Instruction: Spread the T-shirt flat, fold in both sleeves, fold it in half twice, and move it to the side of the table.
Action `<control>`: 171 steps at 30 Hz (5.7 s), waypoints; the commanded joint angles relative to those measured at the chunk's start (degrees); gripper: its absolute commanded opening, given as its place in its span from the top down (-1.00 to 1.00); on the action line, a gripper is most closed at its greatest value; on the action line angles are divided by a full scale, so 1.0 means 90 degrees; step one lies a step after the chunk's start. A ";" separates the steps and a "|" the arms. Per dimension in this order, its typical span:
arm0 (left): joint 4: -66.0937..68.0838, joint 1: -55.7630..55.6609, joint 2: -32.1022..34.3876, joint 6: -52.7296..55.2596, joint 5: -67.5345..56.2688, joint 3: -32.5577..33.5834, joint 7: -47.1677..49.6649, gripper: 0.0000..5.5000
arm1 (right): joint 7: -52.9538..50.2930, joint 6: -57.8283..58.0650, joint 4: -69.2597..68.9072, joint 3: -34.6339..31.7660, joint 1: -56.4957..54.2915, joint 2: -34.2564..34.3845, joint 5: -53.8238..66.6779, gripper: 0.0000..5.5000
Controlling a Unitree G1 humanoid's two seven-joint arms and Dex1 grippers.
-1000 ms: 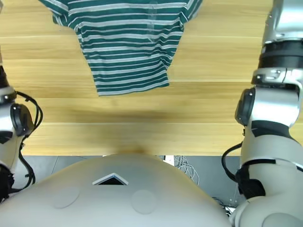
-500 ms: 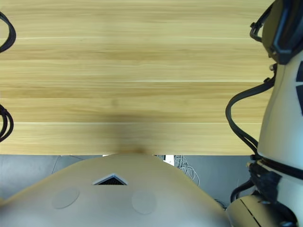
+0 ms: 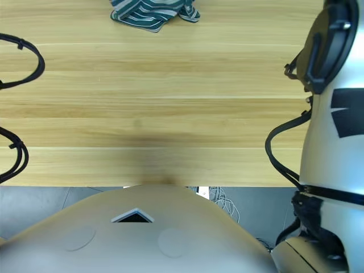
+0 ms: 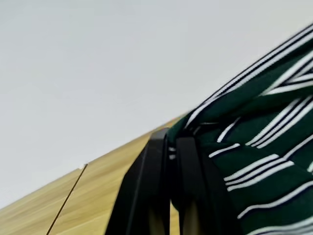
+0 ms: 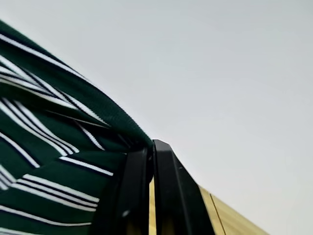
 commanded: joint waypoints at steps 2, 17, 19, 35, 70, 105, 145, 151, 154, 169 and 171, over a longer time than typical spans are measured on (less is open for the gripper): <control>-0.0078 0.0263 0.0239 -0.0161 -0.0038 0.0160 -0.0524 1.00 | 0.0545 -0.0313 -0.0042 -0.0191 0.0244 -0.0260 0.0080 0.99; -0.5081 0.5028 0.0625 -0.0498 -0.2775 0.1260 -0.4508 1.00 | 0.6632 -0.2759 -0.1584 -0.1270 0.3301 -0.1926 0.2232 0.99; -0.7105 0.7161 0.0842 -0.0228 -0.3605 0.1442 -0.5283 1.00 | 0.7732 -0.2799 -0.2255 -0.1503 0.4467 -0.2247 0.2859 0.99; -0.9547 1.1896 0.1508 -0.1207 -0.2252 0.0652 -0.5755 1.00 | 0.8098 -0.3080 -0.5842 -0.1298 0.9428 -0.2850 0.4148 0.99; -1.0283 1.2742 -0.0383 0.2116 -0.5148 0.2672 -0.1566 -0.04 | 0.3808 -0.1144 -0.1183 0.1706 0.4348 0.1922 0.0950 0.03; -1.1257 1.2779 -0.1314 0.3491 -0.5529 0.2230 -0.0383 0.78 | 0.2525 -0.1884 -0.0474 0.1667 0.4436 0.2285 0.0233 0.03; -1.2058 1.2655 -0.0892 0.2772 -0.3089 -0.1618 -0.0754 0.57 | 0.3672 -0.1927 -0.7148 -0.0434 0.8747 -0.0050 0.3086 -0.44; -1.3298 1.3890 -0.0419 0.1888 -0.3049 -0.1756 -0.1046 0.28 | 0.2645 0.1198 -1.0307 -0.1520 1.2285 -0.0345 0.4394 -0.77; -1.3606 1.4201 -0.0347 0.0732 -0.2817 -0.1301 -0.1131 0.26 | 0.2061 0.2621 -1.0643 -0.1823 1.2734 -0.0225 0.4999 -0.80; -1.1574 1.4342 -0.0761 -0.0252 -0.1448 -0.1447 -0.0464 0.24 | 0.1871 0.4530 -1.0472 -0.1831 1.2530 -0.0577 0.5311 -0.27; -1.1591 1.4375 -0.0765 -0.0237 -0.1459 -0.1460 -0.0450 0.24 | 0.1944 0.4562 -1.0602 -0.1903 1.2604 -0.0655 0.5313 -0.14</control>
